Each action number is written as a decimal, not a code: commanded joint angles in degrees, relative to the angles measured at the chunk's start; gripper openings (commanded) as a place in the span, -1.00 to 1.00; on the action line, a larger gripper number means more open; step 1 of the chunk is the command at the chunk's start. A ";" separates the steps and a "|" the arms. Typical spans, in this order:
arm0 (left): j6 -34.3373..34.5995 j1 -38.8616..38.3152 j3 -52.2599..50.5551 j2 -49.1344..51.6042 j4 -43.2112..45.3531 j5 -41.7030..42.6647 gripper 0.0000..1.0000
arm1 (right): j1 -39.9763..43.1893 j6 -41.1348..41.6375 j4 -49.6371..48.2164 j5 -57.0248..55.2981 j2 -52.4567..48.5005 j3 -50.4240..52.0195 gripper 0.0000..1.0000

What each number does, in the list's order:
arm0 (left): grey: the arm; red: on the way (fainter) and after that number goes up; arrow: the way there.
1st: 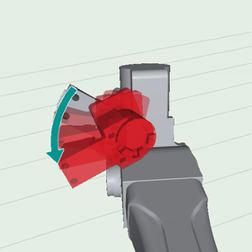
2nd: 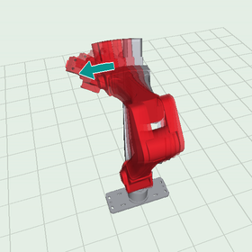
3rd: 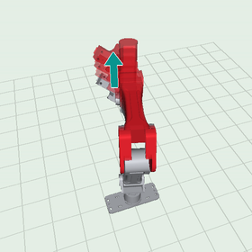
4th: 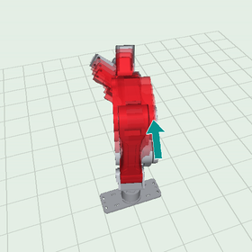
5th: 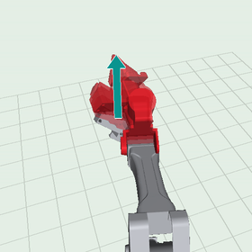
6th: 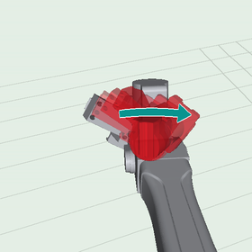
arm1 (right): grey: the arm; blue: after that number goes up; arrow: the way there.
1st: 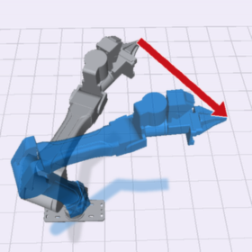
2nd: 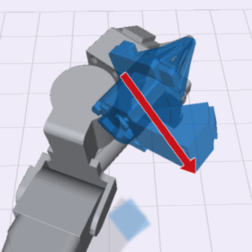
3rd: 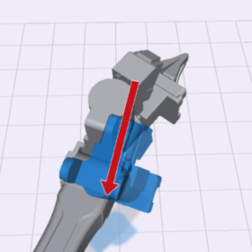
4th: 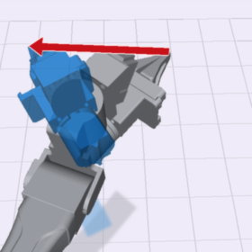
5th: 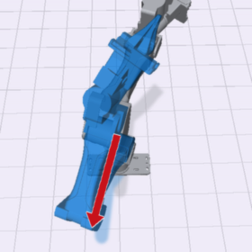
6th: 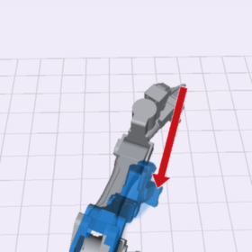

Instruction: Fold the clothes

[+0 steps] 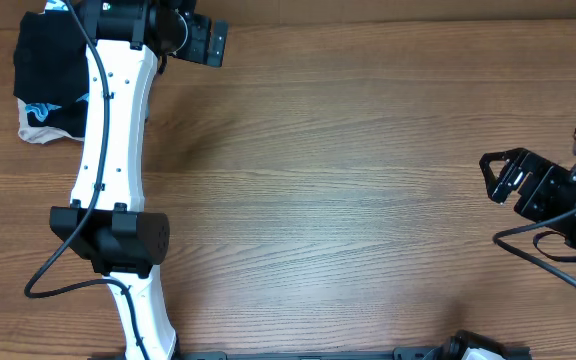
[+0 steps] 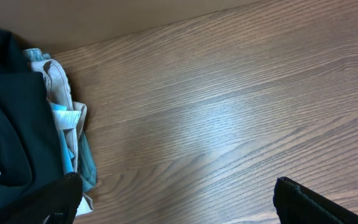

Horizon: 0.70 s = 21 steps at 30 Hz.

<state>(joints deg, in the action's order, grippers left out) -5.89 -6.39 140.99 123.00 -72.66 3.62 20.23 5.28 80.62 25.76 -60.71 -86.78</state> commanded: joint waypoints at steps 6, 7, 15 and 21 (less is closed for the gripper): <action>1.22 -0.35 1.14 -1.51 -0.02 -0.46 1.00 | -0.35 -0.87 -3.54 -0.20 -0.20 0.81 1.00; 1.22 -0.37 1.14 -1.51 -0.02 -0.46 1.00 | -0.72 -0.90 -5.90 -0.33 0.24 1.66 1.00; 1.22 -0.37 1.14 -1.51 -0.02 -0.46 1.00 | -13.42 -0.83 -29.27 -11.34 10.60 17.68 1.00; 1.22 -0.37 1.14 -1.51 -0.02 -0.46 1.00 | -18.25 -0.83 -45.70 -12.31 23.45 37.55 1.00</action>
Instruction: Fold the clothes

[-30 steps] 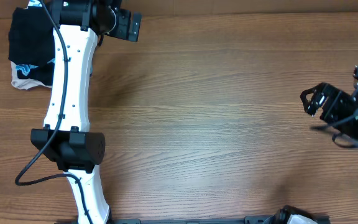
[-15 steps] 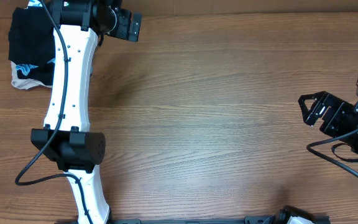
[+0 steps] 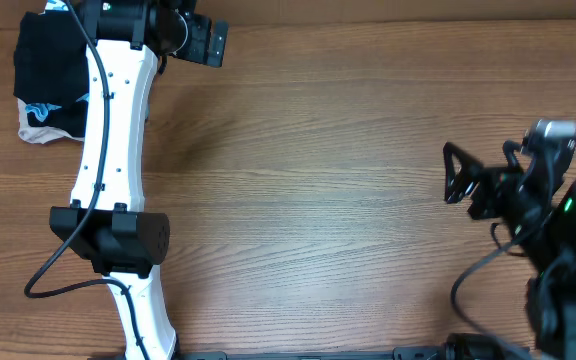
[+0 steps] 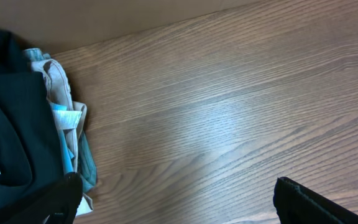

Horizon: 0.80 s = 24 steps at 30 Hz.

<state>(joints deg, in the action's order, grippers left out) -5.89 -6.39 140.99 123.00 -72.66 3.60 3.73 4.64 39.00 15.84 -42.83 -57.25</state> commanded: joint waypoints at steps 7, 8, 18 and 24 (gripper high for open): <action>1.22 -0.37 1.14 -1.51 -0.02 -0.44 1.00 | -4.07 -0.15 -19.34 -2.95 21.62 32.13 1.00; 1.22 -0.37 1.14 -1.51 0.00 -0.44 1.00 | -4.24 -0.15 -21.20 -2.95 23.82 35.23 1.00; 1.22 -0.37 1.14 -1.51 -0.02 -0.44 1.00 | -5.60 -0.20 -29.51 -2.99 36.20 51.54 1.00; 1.22 -0.37 1.14 -1.51 0.00 -0.44 1.00 | -5.62 -0.20 -30.16 -4.66 39.85 54.55 1.00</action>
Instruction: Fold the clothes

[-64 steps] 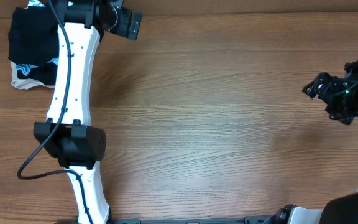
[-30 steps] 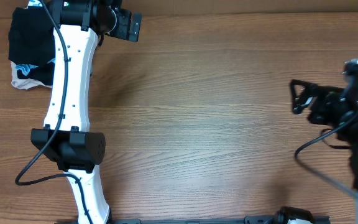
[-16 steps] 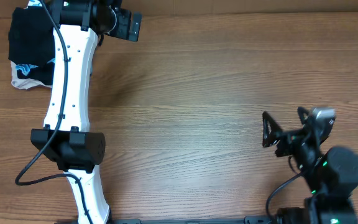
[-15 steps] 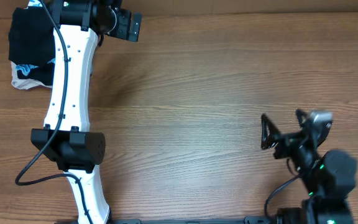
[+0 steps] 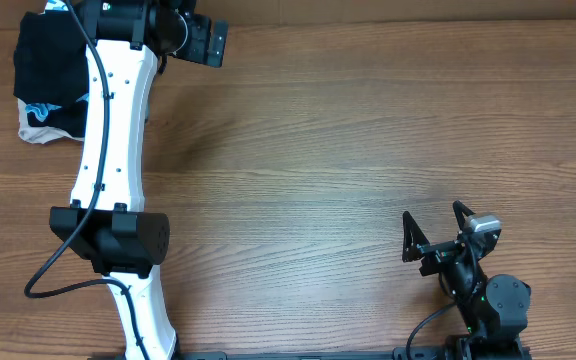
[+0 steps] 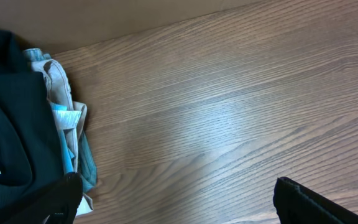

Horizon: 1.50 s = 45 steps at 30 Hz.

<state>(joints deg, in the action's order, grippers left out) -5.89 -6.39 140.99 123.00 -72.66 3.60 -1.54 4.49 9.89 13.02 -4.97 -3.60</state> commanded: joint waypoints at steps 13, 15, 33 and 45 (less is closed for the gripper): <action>1.20 -0.37 1.14 -1.51 -0.02 -0.44 1.00 | -1.90 0.04 -8.28 -6.58 4.85 3.15 1.00; 1.22 -0.37 1.14 -1.51 0.00 -0.44 1.00 | -2.21 -0.02 -9.16 -8.15 4.85 3.15 1.00; 1.22 -0.37 1.14 -1.51 -0.02 -0.44 1.00 | -2.29 -0.02 -5.16 -12.55 4.81 3.15 1.00; 1.22 -0.37 1.14 -1.51 -0.02 -0.44 1.00 | -2.29 -0.02 -5.16 -12.55 4.81 3.15 1.00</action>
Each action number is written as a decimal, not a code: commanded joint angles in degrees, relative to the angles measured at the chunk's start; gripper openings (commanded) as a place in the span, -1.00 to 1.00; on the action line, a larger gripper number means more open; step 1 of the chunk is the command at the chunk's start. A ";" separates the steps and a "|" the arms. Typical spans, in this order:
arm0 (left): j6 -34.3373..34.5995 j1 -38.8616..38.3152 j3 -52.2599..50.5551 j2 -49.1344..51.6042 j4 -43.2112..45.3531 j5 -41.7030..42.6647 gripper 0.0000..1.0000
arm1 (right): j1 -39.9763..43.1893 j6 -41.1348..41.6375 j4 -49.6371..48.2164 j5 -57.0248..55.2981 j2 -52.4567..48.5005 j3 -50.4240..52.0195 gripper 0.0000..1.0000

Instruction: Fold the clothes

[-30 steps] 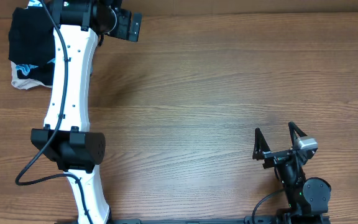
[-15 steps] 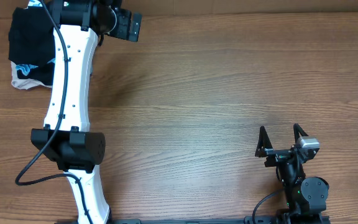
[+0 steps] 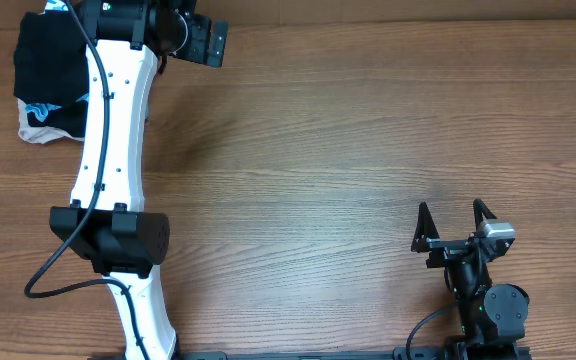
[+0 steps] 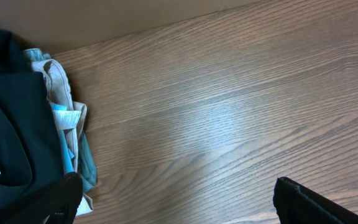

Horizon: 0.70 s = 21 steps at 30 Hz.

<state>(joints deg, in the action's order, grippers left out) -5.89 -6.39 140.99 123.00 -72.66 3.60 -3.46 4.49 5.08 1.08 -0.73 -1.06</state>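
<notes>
The clothes (image 3: 46,75) are a pile at the table's far left corner: a black garment (image 4: 8,124) on top, beige (image 4: 58,81) and teal (image 4: 84,163) pieces under it. My left gripper (image 3: 206,42) hangs at the far edge, right of the pile. In the wrist view the left gripper (image 4: 179,208) is open over bare wood, its left finger (image 4: 58,199) beside the pile's edge. My right gripper (image 3: 452,212) is open near the front right, fingers pointing away and holding nothing.
The white left arm (image 3: 108,150) runs from its base at the front left to the far edge. The right arm's base (image 3: 488,305) sits at the front right. The wooden table (image 3: 318,150) has a back edge along the top.
The right gripper has shifted a little to the right near the front edge, and its fingers now point straight toward the far side. The left arm and the pile have not moved.
The right gripper was open at the table's right edge at mid-depth, then a little further left with the arm raised. It then stood low near the front right, where it now rests. The left gripper stayed open beside the pile throughout.
</notes>
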 commanded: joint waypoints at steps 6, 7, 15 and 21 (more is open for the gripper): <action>1.20 -0.37 1.14 -1.51 0.00 -0.44 1.00 | -0.37 -0.02 -0.35 -0.61 0.57 0.61 1.00; 1.20 -0.37 1.14 -1.51 -0.02 -0.44 1.00 | -0.37 -0.02 -0.35 -0.61 0.57 0.61 1.00; 1.22 -0.39 1.14 -1.22 0.00 -0.44 1.00 | -0.37 -0.04 -0.35 -0.61 0.57 0.61 1.00; 1.22 -0.39 1.14 -1.05 -0.02 -0.44 1.00 | -0.37 -0.04 -0.35 -0.61 0.57 0.61 1.00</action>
<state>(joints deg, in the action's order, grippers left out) -5.87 -6.39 140.99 123.00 -72.66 3.60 -3.46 4.47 5.13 1.06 -0.73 -1.06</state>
